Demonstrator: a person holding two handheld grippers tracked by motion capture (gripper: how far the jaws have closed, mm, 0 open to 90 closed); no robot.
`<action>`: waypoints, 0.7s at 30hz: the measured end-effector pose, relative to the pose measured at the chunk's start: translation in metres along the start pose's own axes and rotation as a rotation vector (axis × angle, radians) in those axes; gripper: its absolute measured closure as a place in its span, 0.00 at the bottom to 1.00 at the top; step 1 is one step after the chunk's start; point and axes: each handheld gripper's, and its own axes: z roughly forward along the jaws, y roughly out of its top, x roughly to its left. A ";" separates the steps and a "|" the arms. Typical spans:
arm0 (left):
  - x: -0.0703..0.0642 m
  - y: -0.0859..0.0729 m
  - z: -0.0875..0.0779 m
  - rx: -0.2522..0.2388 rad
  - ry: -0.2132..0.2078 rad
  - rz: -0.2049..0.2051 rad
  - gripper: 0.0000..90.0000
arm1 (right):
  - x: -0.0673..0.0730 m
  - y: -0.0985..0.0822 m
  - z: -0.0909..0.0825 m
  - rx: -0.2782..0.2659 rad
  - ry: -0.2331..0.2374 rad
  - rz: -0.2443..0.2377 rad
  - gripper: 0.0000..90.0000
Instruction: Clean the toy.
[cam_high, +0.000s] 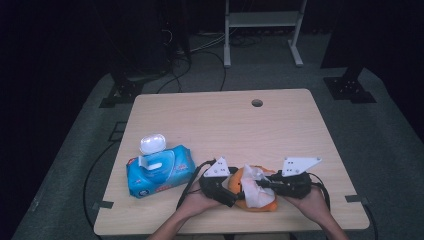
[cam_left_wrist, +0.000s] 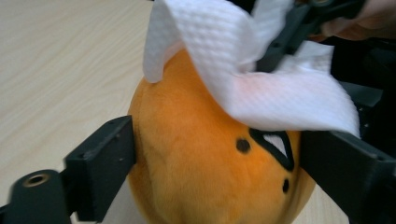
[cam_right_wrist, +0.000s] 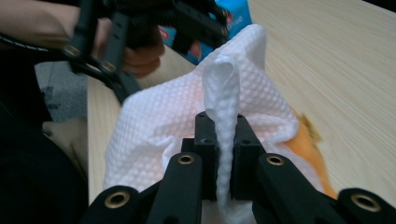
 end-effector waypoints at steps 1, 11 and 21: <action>0.000 0.000 0.000 -0.002 0.004 0.007 0.24 | 0.001 0.002 0.001 -0.002 -0.004 -0.006 0.93; -0.013 0.001 -0.004 0.002 0.039 0.156 0.38 | -0.003 0.009 0.009 -0.045 0.003 0.012 0.93; -0.004 0.002 0.002 0.020 -0.008 0.002 0.13 | 0.000 -0.005 -0.003 -0.015 -0.018 -0.003 0.93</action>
